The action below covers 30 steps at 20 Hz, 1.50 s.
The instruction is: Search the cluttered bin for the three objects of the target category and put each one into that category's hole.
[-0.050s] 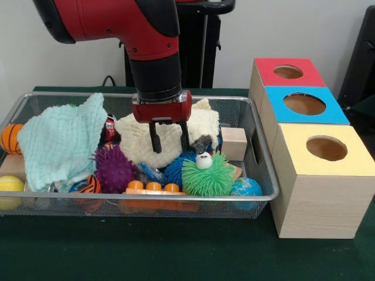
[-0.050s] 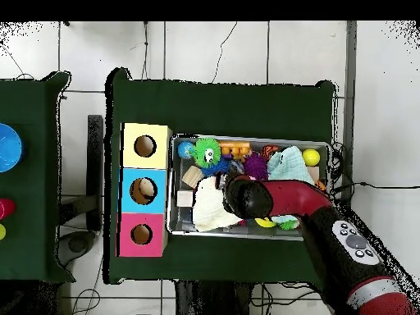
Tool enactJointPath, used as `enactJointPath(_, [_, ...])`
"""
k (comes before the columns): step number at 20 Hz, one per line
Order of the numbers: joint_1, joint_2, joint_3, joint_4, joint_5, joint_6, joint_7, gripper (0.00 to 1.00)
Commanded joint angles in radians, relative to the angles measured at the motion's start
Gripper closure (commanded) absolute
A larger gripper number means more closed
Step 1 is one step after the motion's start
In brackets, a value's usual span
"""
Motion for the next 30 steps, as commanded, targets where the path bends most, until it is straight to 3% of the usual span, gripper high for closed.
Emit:
enactJointPath(1, [0.188,-0.035,-0.328,-0.089,0.066,-0.030,0.424,0.00])
enactJointPath(10, [0.227,0.058,-0.476,-0.045,0.368,-0.145,0.631,0.00])
enactJointPath(14, [0.201,0.078,-0.479,-0.025,0.435,-0.218,0.641,0.00])
enactJointPath(18, [0.182,0.093,-0.473,-0.031,0.452,-0.262,0.614,0.00])
enactJointPath(24, [0.187,0.099,-0.472,-0.056,0.512,-0.233,0.594,0.00])
enactJointPath(27, [0.235,0.116,-0.514,-0.070,0.568,-0.219,0.629,0.00])
enactJointPath(29, [0.304,0.147,-0.599,-0.118,0.620,-0.147,0.660,0.00])
enactJointPath(30, [0.312,0.142,-0.606,-0.128,0.626,-0.123,0.646,0.00])
